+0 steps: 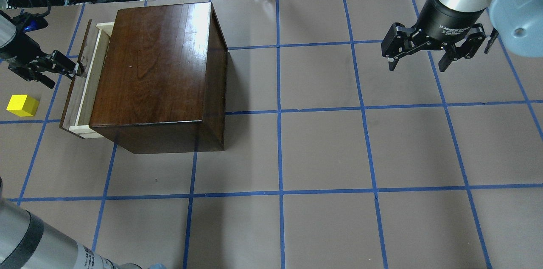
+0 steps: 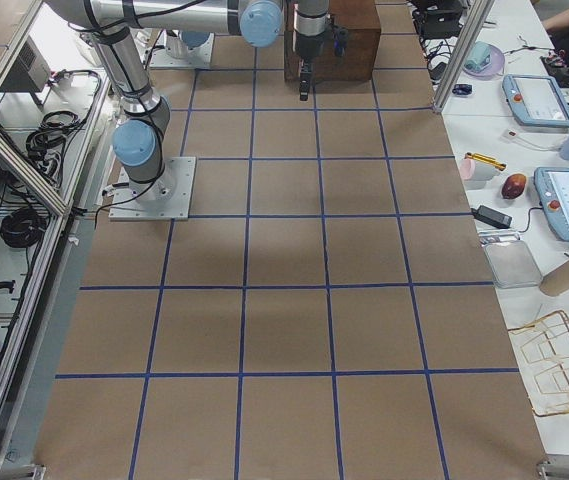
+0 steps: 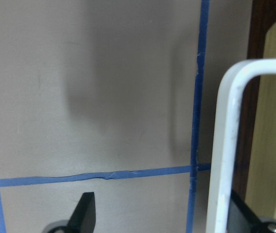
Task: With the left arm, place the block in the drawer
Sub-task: 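Keep pulling the drawer farther open with the left gripper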
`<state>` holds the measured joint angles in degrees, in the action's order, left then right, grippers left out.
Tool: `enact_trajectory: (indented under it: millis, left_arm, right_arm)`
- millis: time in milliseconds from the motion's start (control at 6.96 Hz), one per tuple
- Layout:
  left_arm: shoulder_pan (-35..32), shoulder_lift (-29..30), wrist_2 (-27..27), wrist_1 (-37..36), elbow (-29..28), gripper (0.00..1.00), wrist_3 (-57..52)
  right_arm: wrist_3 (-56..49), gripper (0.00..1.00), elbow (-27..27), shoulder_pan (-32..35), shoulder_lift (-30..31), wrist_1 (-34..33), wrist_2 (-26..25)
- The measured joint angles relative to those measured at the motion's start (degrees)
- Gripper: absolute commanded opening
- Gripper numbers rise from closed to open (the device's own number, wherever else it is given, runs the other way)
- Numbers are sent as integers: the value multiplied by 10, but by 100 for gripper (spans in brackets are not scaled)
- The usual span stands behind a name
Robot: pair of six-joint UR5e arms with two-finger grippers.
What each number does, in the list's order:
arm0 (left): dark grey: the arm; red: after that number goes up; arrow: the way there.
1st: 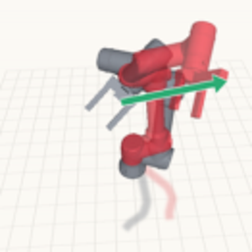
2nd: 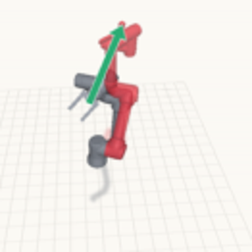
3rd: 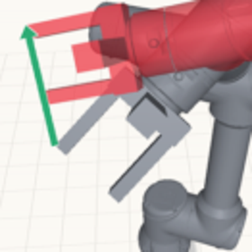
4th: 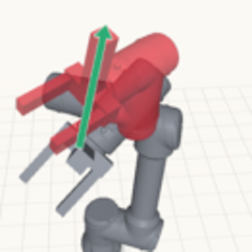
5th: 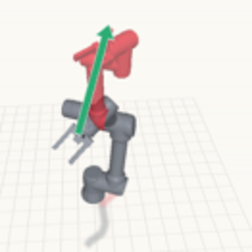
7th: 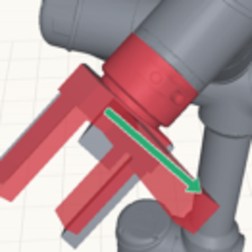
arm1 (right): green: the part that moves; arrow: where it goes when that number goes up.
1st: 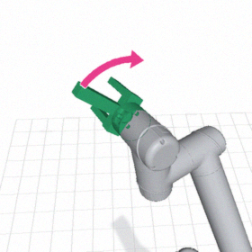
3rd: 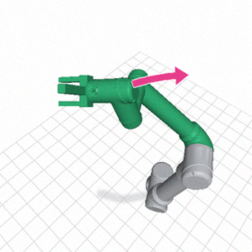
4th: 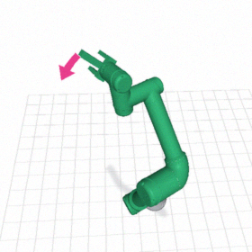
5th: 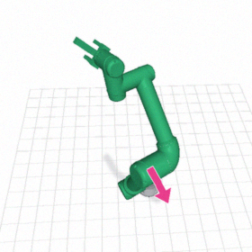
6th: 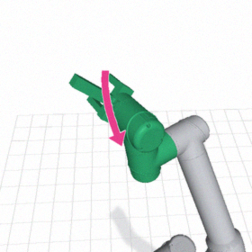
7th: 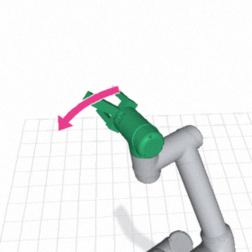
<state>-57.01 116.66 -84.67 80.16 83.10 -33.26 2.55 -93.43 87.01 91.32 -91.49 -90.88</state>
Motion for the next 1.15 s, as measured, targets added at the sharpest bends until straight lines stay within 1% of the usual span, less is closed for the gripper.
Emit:
enact_trajectory:
  millis: [1149]
  left_arm:
    - [1, 8, -16, 0, -18, 90, -2]
  right_arm:
    - [0, 100, 0, 0, 0, 0, 0]
